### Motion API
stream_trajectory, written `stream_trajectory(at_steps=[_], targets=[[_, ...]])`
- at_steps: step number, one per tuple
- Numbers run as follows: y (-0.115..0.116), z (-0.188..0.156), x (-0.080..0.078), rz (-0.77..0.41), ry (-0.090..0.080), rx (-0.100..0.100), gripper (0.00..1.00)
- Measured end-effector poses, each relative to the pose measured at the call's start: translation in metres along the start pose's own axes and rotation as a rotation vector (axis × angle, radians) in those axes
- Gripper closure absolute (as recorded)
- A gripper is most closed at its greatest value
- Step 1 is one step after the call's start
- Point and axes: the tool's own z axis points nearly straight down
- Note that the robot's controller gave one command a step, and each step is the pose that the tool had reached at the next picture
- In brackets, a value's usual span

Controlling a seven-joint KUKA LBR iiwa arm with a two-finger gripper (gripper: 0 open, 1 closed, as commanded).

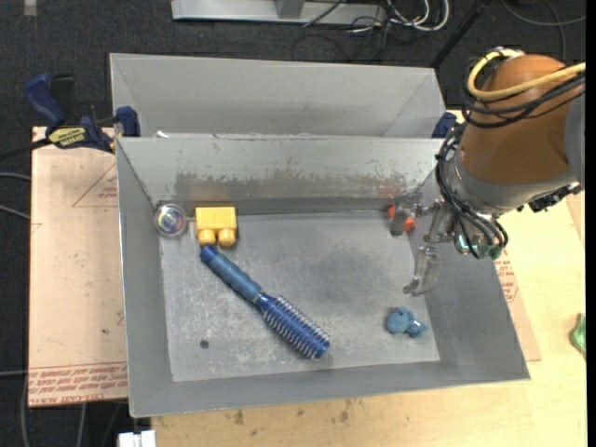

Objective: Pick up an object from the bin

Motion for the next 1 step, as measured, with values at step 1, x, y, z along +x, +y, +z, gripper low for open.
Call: stream_trajectory(at_steps=[1], targets=[[-0.0483,0.0918,0.061,-0.001,0.005,0.0,0.0]])
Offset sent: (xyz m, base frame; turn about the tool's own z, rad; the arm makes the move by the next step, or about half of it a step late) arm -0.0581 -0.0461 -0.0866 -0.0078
